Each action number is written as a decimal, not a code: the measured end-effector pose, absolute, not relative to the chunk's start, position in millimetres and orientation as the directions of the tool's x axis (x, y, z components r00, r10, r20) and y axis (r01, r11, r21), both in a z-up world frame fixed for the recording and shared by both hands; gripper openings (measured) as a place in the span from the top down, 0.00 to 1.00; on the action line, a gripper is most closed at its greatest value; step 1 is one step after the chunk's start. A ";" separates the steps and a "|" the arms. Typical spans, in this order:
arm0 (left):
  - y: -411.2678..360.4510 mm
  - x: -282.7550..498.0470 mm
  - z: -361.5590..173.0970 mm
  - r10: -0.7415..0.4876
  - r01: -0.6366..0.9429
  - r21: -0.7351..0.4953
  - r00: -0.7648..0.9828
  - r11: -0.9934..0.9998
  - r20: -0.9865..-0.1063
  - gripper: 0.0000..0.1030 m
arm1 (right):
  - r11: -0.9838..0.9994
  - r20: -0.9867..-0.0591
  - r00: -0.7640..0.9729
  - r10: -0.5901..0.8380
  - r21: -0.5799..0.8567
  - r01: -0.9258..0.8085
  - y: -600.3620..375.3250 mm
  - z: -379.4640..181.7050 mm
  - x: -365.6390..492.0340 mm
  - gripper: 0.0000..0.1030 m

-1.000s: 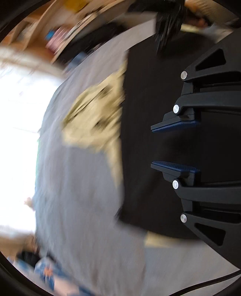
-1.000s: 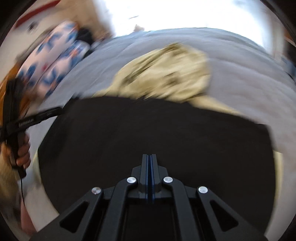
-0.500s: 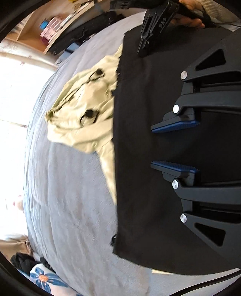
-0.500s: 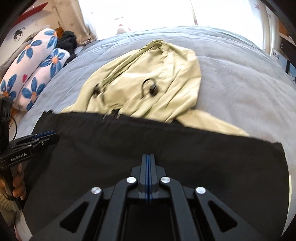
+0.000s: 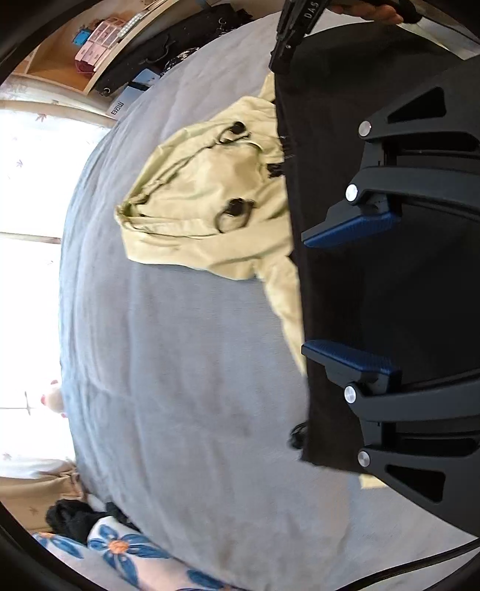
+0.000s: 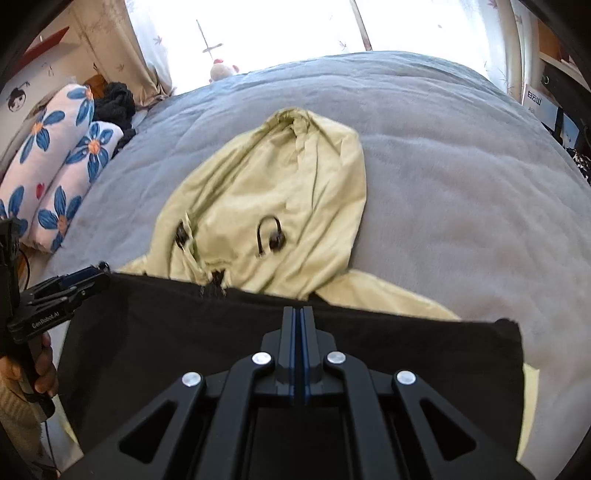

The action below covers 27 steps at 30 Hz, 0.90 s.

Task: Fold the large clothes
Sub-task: 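Fold the held edge toward the hood and open both grippers, then move both grippers to the yellow hood and grasp its tip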

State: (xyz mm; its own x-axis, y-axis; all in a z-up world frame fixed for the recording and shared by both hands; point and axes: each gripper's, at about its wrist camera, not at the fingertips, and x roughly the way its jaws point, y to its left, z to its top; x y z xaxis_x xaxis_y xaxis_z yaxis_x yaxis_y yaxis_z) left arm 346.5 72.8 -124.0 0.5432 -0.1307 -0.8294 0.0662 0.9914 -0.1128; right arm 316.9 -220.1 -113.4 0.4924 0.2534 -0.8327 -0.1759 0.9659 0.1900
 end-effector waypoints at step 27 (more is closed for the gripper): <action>28.9 545.8 -128.5 -0.148 0.087 -0.122 0.429 0.989 -0.891 0.31 | 0.965 -0.850 0.484 0.209 0.260 0.040 -251.0 -110.8 493.7 0.54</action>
